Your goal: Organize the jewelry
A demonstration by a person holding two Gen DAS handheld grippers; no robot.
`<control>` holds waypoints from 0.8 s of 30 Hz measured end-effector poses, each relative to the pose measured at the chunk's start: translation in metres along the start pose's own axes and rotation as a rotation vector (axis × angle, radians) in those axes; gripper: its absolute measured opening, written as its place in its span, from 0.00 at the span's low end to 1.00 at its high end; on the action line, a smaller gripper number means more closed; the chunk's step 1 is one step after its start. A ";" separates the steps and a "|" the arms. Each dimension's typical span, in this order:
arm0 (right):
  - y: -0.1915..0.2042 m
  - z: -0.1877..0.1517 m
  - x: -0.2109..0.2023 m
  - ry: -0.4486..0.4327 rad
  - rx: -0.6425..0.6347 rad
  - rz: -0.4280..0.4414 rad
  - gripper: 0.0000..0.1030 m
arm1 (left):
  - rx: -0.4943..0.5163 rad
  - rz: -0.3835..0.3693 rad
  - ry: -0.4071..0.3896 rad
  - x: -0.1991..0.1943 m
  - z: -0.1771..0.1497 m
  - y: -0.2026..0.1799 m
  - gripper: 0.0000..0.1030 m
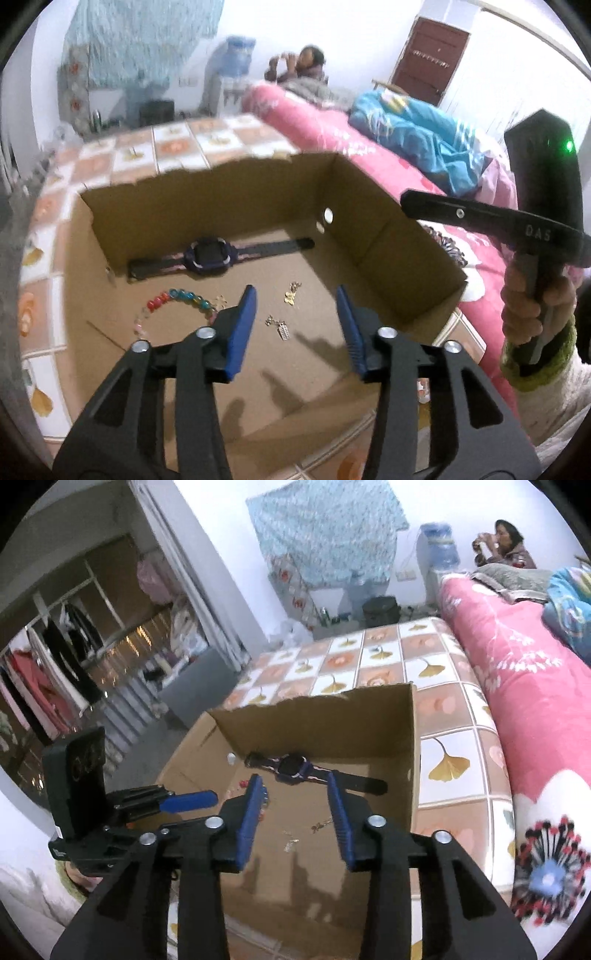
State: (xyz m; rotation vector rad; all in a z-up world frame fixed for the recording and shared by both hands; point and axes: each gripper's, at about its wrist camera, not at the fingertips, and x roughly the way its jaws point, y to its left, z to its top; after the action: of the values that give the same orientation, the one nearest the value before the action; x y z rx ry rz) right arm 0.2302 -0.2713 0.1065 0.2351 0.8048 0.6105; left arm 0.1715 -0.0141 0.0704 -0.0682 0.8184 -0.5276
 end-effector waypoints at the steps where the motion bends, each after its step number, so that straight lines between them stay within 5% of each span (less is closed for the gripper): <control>1: 0.001 -0.004 -0.006 -0.021 0.012 0.003 0.38 | 0.002 -0.003 -0.014 -0.005 -0.001 -0.001 0.49; 13: 0.031 -0.052 -0.049 -0.149 0.041 0.095 0.65 | -0.002 -0.003 -0.123 -0.072 -0.058 -0.014 0.76; 24: 0.057 -0.094 -0.048 -0.112 0.007 0.120 0.77 | -0.032 0.026 0.020 -0.055 -0.123 -0.022 0.82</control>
State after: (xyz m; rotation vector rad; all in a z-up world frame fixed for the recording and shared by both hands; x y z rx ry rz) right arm 0.1119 -0.2573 0.0959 0.3230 0.6881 0.7007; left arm 0.0441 0.0103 0.0282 -0.0818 0.8462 -0.4914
